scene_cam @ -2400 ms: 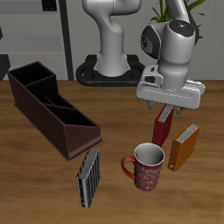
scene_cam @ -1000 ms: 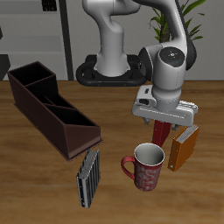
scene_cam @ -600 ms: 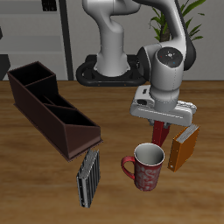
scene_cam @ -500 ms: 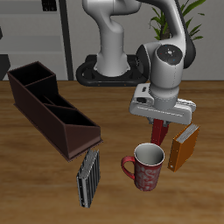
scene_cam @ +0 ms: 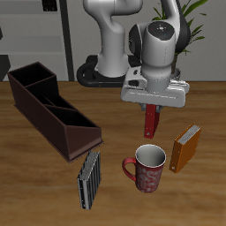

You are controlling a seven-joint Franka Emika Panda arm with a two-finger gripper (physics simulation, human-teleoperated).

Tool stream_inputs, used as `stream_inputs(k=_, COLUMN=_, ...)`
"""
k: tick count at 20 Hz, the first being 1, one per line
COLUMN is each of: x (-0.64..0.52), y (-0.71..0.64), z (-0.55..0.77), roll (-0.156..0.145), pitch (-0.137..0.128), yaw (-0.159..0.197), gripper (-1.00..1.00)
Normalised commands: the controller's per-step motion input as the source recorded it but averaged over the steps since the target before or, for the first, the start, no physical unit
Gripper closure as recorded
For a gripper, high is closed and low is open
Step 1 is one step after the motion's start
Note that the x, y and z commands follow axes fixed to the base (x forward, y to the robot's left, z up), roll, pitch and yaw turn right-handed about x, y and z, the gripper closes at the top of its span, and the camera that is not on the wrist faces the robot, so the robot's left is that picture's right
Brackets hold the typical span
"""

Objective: Place the red book into the right desk caddy's front compartment

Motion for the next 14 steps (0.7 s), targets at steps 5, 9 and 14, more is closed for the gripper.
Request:
stream_inputs(k=5, x=-0.21, y=-0.4, z=0.32, roll=0.003, pitch=-0.045, yaw=0.136, gripper=1.0)
stream_inputs(k=9, x=-0.23, y=-0.55, z=0.2, roll=-0.027, pitch=-0.008, yaw=0.171, gripper=1.0)
stream_inputs(k=14, x=-0.24, y=-0.51, z=0.08, roll=-0.048, pitch=-0.004, yaw=0.143, gripper=1.0)
